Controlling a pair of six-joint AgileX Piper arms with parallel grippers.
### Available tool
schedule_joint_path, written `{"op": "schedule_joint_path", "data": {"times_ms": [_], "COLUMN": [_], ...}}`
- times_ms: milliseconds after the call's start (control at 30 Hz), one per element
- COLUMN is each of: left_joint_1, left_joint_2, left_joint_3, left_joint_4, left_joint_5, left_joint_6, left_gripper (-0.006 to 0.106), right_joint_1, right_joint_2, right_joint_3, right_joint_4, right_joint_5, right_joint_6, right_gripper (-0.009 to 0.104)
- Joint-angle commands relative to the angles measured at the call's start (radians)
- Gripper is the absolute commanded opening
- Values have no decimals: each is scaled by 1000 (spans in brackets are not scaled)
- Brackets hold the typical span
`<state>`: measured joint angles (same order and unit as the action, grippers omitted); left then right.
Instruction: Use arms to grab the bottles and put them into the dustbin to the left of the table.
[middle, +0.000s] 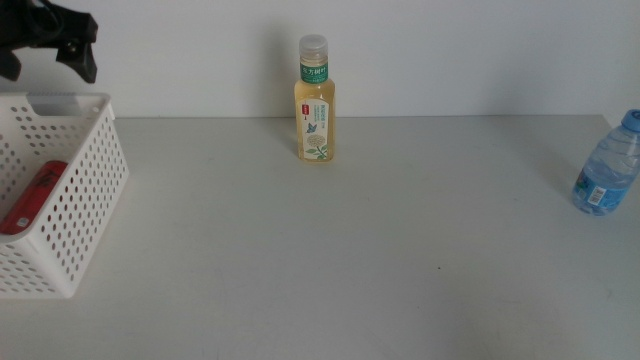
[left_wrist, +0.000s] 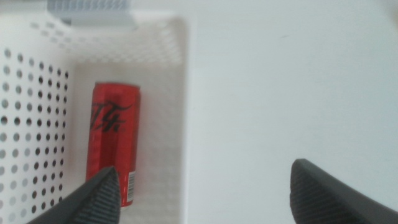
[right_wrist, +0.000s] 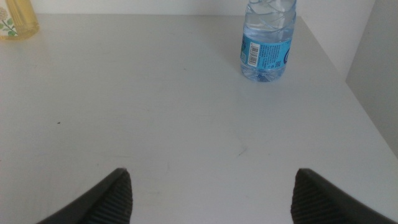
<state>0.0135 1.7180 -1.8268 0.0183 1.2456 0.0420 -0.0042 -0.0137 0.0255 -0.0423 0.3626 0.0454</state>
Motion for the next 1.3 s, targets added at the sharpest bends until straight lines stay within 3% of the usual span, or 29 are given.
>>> {"op": "schedule_joint_path", "data": {"times_ms": [0,233,400,533,867,1267], "left_joint_1": [-52,-231,-391,-473,-490,-490], "left_joint_2": [-109,-245,-410,-522,-640,-633], "left_joint_3": [-18,28,280,540,1057,1196], "left_joint_4": [24,98,201,222,216,214], "left_joint_5": [7,-43,-353,-675,-1305,-1432], "left_joint_6": [-17,-94,-156,-227,-283,-284], "left_gripper": [94,94,94,94,93,93], "right_joint_1": [-7,-7,-7,-7,-7,-7], "right_joint_2": [-21,-21,-21,-21,-21,-21], "right_joint_3": [-7,-7,-7,-7,-7,-7], "right_joint_4": [-12,-12,-12,-12,-12,-12], "right_joint_5": [-41,-41,-41,-41,-41,-41], "right_joint_6": [-12,-12,-12,-12,-12,-12], "right_gripper": [65,65,65,65,65,65]}}
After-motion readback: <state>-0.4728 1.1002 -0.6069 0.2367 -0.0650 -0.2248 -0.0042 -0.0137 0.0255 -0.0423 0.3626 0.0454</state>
